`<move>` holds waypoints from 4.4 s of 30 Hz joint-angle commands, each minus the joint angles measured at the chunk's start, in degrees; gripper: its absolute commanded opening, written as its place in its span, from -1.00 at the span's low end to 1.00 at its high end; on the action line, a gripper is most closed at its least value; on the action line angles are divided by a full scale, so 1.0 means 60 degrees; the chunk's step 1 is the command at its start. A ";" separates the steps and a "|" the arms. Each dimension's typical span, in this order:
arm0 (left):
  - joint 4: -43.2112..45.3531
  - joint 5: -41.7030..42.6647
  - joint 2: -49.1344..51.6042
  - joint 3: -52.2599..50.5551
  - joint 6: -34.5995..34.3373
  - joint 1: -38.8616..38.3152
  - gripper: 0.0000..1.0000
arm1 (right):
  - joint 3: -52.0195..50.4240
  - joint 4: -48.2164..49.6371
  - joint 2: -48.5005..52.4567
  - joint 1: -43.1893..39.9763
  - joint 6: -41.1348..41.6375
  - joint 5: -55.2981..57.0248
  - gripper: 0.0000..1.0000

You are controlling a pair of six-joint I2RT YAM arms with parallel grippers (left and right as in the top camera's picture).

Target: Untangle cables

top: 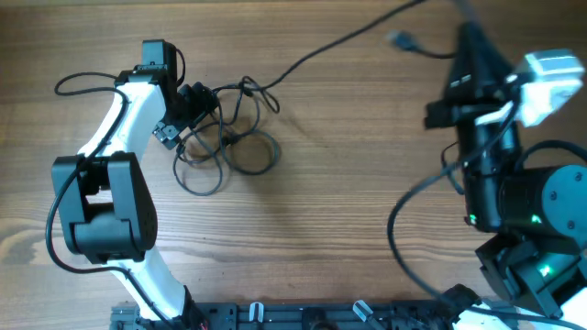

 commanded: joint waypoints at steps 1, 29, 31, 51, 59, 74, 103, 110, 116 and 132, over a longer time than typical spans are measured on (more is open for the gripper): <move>-0.0036 -0.0117 0.0066 -0.0058 0.0007 0.0317 1.00 | 0.0127 -0.0018 0.0178 -0.0069 -0.0386 0.5253 -0.91; -0.0237 0.0171 0.0066 -0.0062 0.0018 0.0933 1.00 | 0.0127 -0.4954 0.4455 -0.1508 0.0958 0.3697 -0.91; -0.0237 0.0171 0.0066 -0.0062 0.0018 0.0933 1.00 | 0.0127 -0.5173 0.4900 -0.1508 0.1315 0.3045 -0.91; -0.0211 0.0175 0.0066 -0.0062 0.0011 0.0929 1.00 | 0.0127 -0.5486 0.7213 -0.1504 0.1351 -0.6914 -0.61; -0.0211 0.0175 0.0066 -0.0062 0.0015 0.0929 1.00 | 0.0091 -0.5818 0.7453 -0.1504 0.1333 -0.7238 -0.60; -0.0211 0.0175 0.0066 -0.0062 0.0011 0.0929 1.00 | 0.0091 -0.7289 0.7563 -0.1504 -0.1464 -0.8936 -0.13; -0.0288 0.0885 -0.0266 0.0142 0.1311 0.0929 0.91 | 0.0091 -0.7275 0.7570 -0.1479 -0.3632 -0.9734 0.99; -0.0324 0.1206 -0.1880 0.0229 0.1821 0.0809 1.00 | 0.0091 -0.7180 0.7570 -0.1479 -0.3628 -0.9730 0.99; -0.0357 0.1869 -0.2044 0.0229 0.2299 -0.0200 1.00 | 0.0091 -0.7224 0.7570 -0.1479 -0.3468 -0.9158 0.99; 0.1606 0.1461 -0.0528 0.0229 -0.0863 -0.3264 0.99 | 0.0091 -0.7512 0.7577 -0.1479 -0.3140 -0.8652 1.00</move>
